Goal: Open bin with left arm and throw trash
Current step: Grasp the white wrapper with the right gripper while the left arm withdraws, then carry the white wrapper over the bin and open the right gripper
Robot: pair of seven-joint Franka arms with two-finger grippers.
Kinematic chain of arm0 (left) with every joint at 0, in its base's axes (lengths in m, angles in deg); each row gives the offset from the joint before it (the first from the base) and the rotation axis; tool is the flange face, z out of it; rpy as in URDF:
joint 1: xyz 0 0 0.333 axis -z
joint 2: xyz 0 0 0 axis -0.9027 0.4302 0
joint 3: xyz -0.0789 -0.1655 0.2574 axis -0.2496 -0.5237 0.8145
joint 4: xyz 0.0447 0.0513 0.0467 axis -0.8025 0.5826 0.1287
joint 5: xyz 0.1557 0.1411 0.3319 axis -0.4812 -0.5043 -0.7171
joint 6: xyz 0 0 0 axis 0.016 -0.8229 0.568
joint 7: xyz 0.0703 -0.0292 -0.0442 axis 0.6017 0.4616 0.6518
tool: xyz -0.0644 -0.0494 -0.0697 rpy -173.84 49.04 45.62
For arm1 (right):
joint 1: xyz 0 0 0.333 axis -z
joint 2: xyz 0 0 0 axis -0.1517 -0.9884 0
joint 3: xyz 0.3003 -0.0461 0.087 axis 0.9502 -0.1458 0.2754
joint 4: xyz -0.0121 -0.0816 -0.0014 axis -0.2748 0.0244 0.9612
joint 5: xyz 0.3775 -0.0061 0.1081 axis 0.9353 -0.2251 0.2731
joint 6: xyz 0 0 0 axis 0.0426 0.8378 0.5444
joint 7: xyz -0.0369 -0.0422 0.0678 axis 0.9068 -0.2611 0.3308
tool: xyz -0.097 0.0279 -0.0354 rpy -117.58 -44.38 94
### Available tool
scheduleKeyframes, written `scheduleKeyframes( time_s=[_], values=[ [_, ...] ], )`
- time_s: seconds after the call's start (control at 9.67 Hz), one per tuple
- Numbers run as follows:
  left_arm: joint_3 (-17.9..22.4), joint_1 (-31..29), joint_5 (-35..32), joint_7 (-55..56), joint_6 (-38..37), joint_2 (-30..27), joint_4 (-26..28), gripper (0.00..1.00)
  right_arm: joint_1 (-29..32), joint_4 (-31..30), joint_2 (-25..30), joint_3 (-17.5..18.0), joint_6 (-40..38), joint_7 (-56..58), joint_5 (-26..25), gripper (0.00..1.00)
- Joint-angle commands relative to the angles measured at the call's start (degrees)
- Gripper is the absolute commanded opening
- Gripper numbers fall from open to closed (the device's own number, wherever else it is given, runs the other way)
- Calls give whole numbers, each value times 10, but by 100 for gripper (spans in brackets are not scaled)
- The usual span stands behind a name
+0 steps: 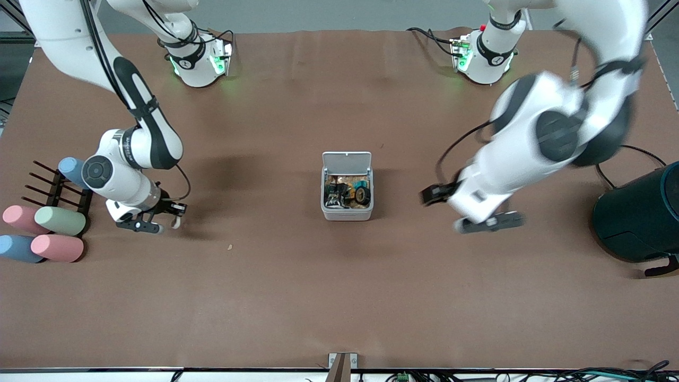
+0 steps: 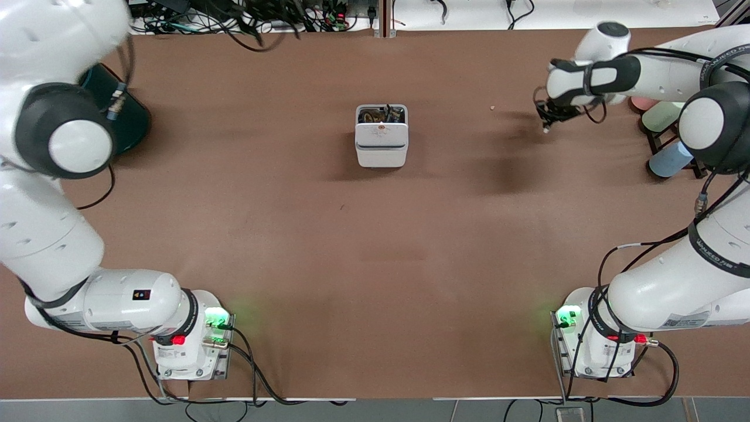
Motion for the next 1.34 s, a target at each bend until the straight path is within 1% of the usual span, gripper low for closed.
scheduleKeyframes(
  time_s=[0.0, 0.1, 0.21, 0.41, 0.52, 0.62, 0.72, 0.83, 1.03, 1.14, 1.24],
  values=[
    [24, -25, 6, -124, -57, -103, 20, 100, -27, 119, 15, 60, -123, -151, 9, 0],
    [85, -11, 8, -174, -111, -137, 19, 100, -46, 164, 15, 85, -150, -206, 41, 0],
    [135, 8, 9, -240, -143, -162, 21, 100, -81, 203, 13, 89, -152, -253, 55, 0],
    [213, 19, 9, -330, -143, -189, 36, 100, -162, 257, -7, 89, -148, -346, 55, 0],
    [227, 25, 9, -320, -139, -191, 40, 100, -205, 275, -26, 89, -143, -378, 51, 0],
    [228, 23, -9, -299, -106, -203, 57, 100, -232, 295, -47, 86, -122, -390, 49, 0],
    [228, 19, -5, -281, -54, -224, 95, 100, -250, 306, -72, 86, -100, -404, 46, 0],
    [227, 18, 0, -265, -50, -244, 125, 100, -266, 308, -91, 85, -98, -404, 45, 0],
    [226, 21, 14, -264, -52, -245, 127, 100, -281, 308, -110, 85, -97, -405, 30, 1],
    [224, 23, 15, -262, -52, -228, 118, 100, -288, 308, -121, 85, -97, -405, 29, 1],
    [222, 22, 15, -260, -52, -224, 110, 100, -297, 308, -132, 85, -97, -405, 27, 2]
  ],
)
